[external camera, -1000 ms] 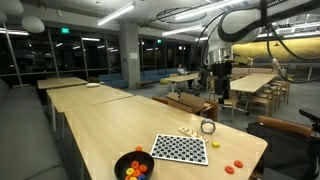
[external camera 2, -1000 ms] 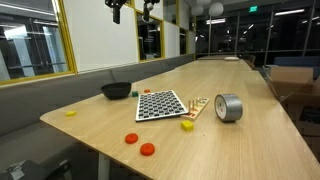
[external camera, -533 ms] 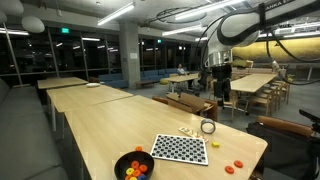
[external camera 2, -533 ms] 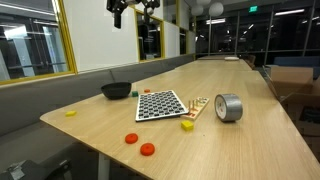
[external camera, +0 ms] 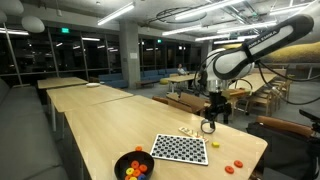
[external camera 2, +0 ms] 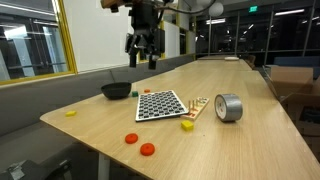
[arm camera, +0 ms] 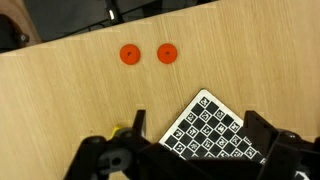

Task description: Put the two round orange blocks next to each other in the black bowl one at a time

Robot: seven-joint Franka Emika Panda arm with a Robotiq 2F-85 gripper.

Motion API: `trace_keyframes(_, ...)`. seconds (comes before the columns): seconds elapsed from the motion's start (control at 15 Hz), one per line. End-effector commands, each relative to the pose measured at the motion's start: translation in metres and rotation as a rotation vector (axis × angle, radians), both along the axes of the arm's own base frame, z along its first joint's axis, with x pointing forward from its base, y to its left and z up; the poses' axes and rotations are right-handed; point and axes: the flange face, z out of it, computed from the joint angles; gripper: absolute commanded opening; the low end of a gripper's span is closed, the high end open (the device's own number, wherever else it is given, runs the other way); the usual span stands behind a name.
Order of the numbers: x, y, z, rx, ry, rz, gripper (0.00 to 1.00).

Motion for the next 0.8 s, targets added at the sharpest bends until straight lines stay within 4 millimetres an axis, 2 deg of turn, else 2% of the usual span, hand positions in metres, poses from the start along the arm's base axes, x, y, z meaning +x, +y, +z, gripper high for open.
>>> trace_keyframes(0.0, 0.002, -0.012, -0.041, 0.020, -0.008, -0.199, 1.00)
trace_keyframes(0.27, -0.005, -0.023, -0.084, 0.089, 0.045, -0.362, 1.00)
trace_keyframes(0.73, -0.012, -0.025, -0.127, 0.165, 0.146, -0.469, 1.00)
